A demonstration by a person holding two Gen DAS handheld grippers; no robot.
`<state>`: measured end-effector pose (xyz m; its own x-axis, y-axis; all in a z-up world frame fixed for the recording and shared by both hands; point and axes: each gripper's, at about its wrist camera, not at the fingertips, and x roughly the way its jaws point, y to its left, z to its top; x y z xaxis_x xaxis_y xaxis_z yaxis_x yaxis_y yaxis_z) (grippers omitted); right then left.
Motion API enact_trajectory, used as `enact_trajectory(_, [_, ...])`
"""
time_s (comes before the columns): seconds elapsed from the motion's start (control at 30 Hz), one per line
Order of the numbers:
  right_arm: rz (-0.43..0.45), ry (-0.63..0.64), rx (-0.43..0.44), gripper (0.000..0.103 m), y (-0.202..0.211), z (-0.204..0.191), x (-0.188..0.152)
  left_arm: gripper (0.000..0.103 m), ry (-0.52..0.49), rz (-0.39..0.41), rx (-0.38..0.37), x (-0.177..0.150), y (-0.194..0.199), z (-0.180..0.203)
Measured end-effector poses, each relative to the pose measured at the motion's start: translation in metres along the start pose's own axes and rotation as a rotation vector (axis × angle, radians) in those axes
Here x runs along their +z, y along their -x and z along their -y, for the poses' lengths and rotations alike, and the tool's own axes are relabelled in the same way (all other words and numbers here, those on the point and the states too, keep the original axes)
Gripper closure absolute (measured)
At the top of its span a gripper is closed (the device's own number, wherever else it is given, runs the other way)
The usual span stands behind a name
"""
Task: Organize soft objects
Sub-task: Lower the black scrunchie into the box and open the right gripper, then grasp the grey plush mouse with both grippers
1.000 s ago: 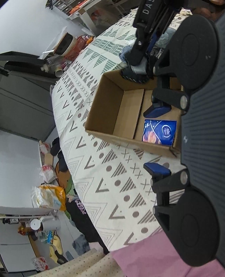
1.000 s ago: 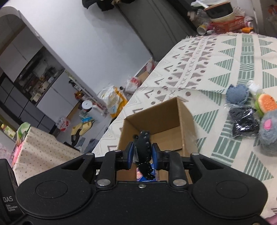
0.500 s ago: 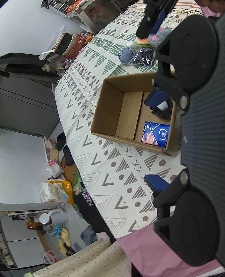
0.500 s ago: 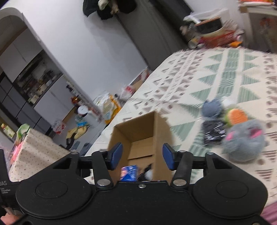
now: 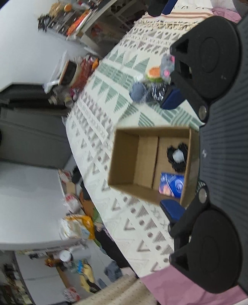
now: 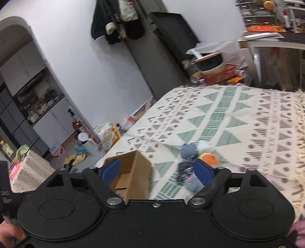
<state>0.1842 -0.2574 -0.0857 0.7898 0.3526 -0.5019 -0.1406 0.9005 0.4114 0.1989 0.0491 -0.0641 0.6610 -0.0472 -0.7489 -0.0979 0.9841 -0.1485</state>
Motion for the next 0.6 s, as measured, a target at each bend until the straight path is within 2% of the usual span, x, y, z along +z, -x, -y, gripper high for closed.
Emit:
enact_trajectory(0.1, [0.001,-0.059,0.028,0.016,0.006,0.019,0.002,0.0,-0.04,0.037,-0.006,-0.001,0.006,0.022])
enact_trajectory(0.27, [0.014,-0.11,0.019,0.015,0.009,0.046,0.003,0.0,-0.065,0.059,-0.003,-0.001,0.006,0.051])
enact_trajectory(0.47, [0.026,-0.24,0.065,0.016,0.006,0.089,-0.001,0.0,-0.054,0.023,0.012,-0.002,-0.008,0.076])
enact_trajectory(0.6, [0.017,-0.315,0.07,0.022,0.002,0.11,-0.005,0.0,-0.069,0.009,0.018,-0.004,-0.016,0.096])
